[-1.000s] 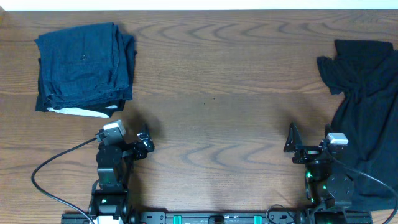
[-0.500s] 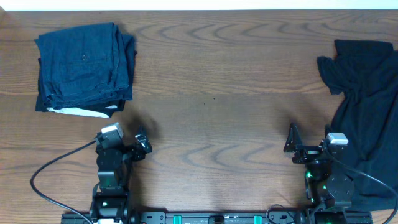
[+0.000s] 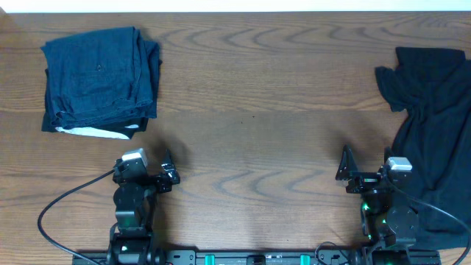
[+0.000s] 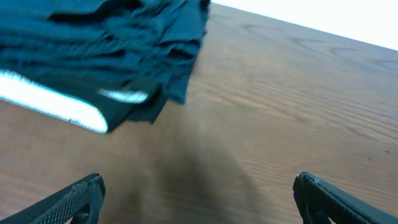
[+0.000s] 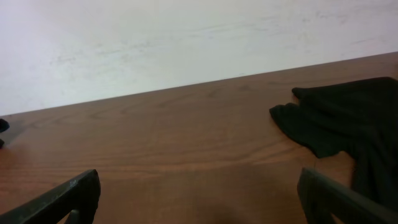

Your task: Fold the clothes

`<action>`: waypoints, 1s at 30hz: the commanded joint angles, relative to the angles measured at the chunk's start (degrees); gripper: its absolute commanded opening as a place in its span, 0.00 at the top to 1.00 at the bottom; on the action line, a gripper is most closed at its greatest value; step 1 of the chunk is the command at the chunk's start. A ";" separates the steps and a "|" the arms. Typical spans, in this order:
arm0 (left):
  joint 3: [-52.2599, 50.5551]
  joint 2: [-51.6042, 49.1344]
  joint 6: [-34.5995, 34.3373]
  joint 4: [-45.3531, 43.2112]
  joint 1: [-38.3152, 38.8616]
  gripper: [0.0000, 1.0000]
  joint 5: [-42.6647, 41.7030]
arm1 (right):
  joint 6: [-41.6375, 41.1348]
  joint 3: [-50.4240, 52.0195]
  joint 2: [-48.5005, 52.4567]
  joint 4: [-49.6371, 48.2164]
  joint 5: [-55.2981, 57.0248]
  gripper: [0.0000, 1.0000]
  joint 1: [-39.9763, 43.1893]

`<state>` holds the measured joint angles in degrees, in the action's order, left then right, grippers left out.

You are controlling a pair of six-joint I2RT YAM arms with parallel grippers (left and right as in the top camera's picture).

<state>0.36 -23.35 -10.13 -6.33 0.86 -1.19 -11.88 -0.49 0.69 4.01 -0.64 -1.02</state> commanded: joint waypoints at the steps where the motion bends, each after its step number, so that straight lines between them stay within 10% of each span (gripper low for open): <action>1: -0.13 1.99 6.14 -0.11 0.15 0.02 -3.80 | 0.81 0.20 -0.35 0.11 -0.42 0.01 0.26; 30: -0.13 21.62 10.78 9.79 0.24 0.02 -5.44 | 0.81 0.17 -0.35 0.11 -0.42 0.01 0.26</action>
<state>0.69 -2.96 0.03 0.84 0.89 -5.61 -11.88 -0.49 0.69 3.99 -0.64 -0.97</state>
